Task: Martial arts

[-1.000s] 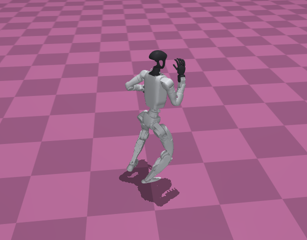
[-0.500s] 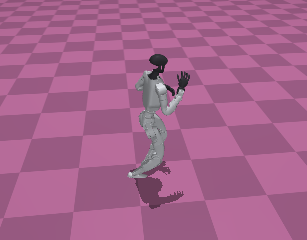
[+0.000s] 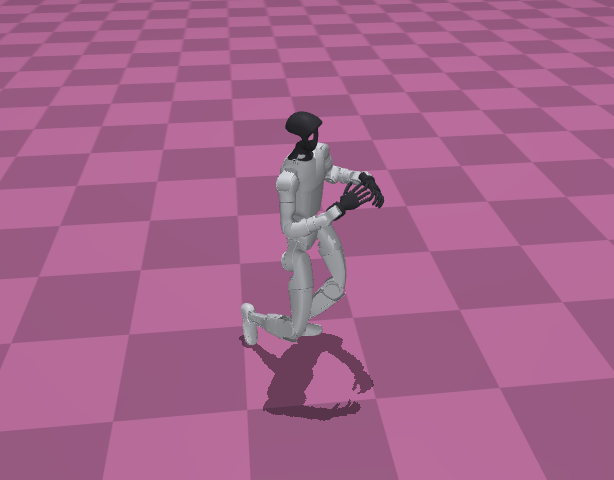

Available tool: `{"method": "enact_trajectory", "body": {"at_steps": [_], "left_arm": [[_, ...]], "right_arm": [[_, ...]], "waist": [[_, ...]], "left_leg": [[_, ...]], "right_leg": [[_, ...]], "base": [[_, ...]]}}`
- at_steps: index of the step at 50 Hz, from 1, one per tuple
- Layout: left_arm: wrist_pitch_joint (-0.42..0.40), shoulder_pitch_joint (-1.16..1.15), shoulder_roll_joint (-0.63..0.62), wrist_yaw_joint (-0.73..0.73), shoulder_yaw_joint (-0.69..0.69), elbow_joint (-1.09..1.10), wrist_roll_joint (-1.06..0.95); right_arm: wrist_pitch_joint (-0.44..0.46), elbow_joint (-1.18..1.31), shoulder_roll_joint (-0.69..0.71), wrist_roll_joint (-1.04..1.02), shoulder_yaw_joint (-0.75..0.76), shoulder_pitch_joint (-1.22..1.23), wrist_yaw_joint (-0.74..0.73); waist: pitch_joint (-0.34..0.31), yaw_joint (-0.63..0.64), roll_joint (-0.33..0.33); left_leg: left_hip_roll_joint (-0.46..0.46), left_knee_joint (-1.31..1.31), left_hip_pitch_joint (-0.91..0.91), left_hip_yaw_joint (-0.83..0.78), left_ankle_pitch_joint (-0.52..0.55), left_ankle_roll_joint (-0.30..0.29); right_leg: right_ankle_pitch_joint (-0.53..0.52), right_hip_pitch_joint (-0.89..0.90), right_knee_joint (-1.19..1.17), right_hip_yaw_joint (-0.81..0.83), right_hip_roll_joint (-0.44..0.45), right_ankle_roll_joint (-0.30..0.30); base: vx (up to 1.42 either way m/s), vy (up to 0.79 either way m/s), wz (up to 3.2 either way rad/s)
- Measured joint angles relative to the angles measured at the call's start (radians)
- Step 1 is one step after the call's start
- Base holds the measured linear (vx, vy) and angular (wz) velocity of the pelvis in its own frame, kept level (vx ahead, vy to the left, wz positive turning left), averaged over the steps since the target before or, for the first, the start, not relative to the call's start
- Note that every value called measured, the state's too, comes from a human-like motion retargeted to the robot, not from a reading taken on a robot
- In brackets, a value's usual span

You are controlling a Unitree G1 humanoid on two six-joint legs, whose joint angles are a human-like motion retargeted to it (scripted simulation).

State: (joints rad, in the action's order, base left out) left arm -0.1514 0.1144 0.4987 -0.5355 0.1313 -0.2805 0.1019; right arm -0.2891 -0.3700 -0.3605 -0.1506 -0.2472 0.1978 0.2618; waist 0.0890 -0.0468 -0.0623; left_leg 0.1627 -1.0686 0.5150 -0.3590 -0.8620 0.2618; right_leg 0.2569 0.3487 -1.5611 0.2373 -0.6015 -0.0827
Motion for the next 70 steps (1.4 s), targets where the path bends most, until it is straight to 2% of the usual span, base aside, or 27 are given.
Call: {"method": "enact_trajectory", "body": {"at_steps": [6, 13, 17, 20, 30, 34, 38, 40, 48, 51, 70], "left_arm": [[0.036, 0.018, -0.053, -0.061, 0.042, 0.061, 0.008], [0.042, 0.044, -0.077, -0.053, 0.100, 0.112, 0.043], [0.033, 0.066, -0.088, -0.030, 0.147, 0.142, 0.064], [0.019, 0.085, -0.100, -0.008, 0.186, 0.163, 0.072], [-0.031, 0.152, -0.147, 0.068, 0.302, 0.231, 0.073], [-0.035, 0.161, -0.163, 0.069, 0.334, 0.246, 0.069], [-0.037, 0.184, -0.177, 0.065, 0.367, 0.277, 0.068], [-0.037, 0.180, -0.183, 0.061, 0.380, 0.286, 0.072], [-0.028, 0.186, -0.188, 0.044, 0.419, 0.346, 0.086], [-0.023, 0.171, -0.191, 0.042, 0.427, 0.366, 0.088], [-0.017, 0.101, -0.187, 0.082, 0.437, 0.419, 0.021]], "right_arm": [[0.016, 0.017, -0.006, -0.005, -0.028, 0.000, 0.061], [0.000, -0.009, -0.037, -0.022, -0.059, -0.038, 0.056], [-0.008, -0.023, -0.061, -0.035, -0.069, -0.072, 0.044], [-0.007, -0.028, -0.077, -0.038, -0.072, -0.103, 0.036], [0.027, 0.048, -0.139, -0.003, -0.069, -0.188, 0.022], [0.041, 0.085, -0.148, 0.011, -0.086, -0.209, 0.031], [0.054, 0.128, -0.152, 0.032, -0.100, -0.209, 0.052], [0.060, 0.143, -0.153, 0.039, -0.112, -0.216, 0.059], [0.084, 0.213, -0.141, 0.097, -0.143, -0.193, 0.077], [0.089, 0.228, -0.134, 0.115, -0.153, -0.194, 0.073], [0.096, 0.293, -0.141, 0.264, -0.156, -0.171, 0.054]], "waist": [[-0.017, -0.030, -0.004], [-0.024, -0.077, 0.014], [-0.013, -0.109, 0.026], [0.000, -0.132, 0.035], [0.074, -0.149, 0.069], [0.090, -0.154, 0.062], [0.109, -0.144, 0.070], [0.110, -0.142, 0.066], [0.120, -0.123, 0.071], [0.115, -0.113, 0.070], [0.106, -0.051, 0.141]], "left_leg": [[0.012, 0.122, -0.107, -0.046, 0.018, 0.000], [0.006, 0.284, -0.219, -0.073, 0.052, -0.008], [-0.010, 0.375, -0.265, -0.075, 0.071, -0.035], [-0.024, 0.431, -0.289, -0.070, 0.084, -0.054], [-0.080, 0.538, -0.306, -0.037, 0.110, -0.096], [-0.100, 0.504, -0.306, -0.025, 0.103, -0.117], [-0.095, 0.557, -0.338, 0.013, 0.110, -0.109], [-0.111, 0.536, -0.343, 0.010, 0.116, -0.128], [-0.121, 0.526, -0.375, 0.086, 0.101, -0.131], [-0.149, 0.461, -0.366, 0.091, 0.098, -0.156], [-0.271, 0.280, -0.293, 0.173, 0.133, -0.209]], "right_leg": [[0.046, 0.039, 0.027, -0.024, -0.051, 0.018], [0.223, 0.128, 0.127, 0.025, -0.024, 0.073], [0.289, 0.199, 0.247, 0.066, 0.046, 0.085], [0.293, 0.253, 0.366, 0.084, 0.121, 0.070], [0.148, 0.358, 0.848, 0.065, 0.394, -0.032], [0.122, 0.385, 0.872, 0.025, 0.423, -0.044], [0.088, 0.357, 0.934, 0.005, 0.460, -0.039], [0.080, 0.360, 0.905, -0.010, 0.458, -0.032], [0.160, 0.327, 0.860, -0.013, 0.474, 0.013], [0.190, 0.329, 0.810, -0.012, 0.473, 0.026], [0.300, 0.290, 0.794, 0.074, 0.536, 0.085]], "base": [[0.20, 0.12, -1.23], [0.18, 0.04, -1.03], [0.18, -0.07, -0.66], [0.18, -0.10, -0.38], [0.15, -0.12, -0.09], [0.10, -0.14, 0.14], [0.13, -0.10, 0.18], [0.06, -0.14, 0.15], [0.11, -0.11, 0.23], [0.08, -0.11, 0.13], [0.11, -0.07, 0.13]]}}
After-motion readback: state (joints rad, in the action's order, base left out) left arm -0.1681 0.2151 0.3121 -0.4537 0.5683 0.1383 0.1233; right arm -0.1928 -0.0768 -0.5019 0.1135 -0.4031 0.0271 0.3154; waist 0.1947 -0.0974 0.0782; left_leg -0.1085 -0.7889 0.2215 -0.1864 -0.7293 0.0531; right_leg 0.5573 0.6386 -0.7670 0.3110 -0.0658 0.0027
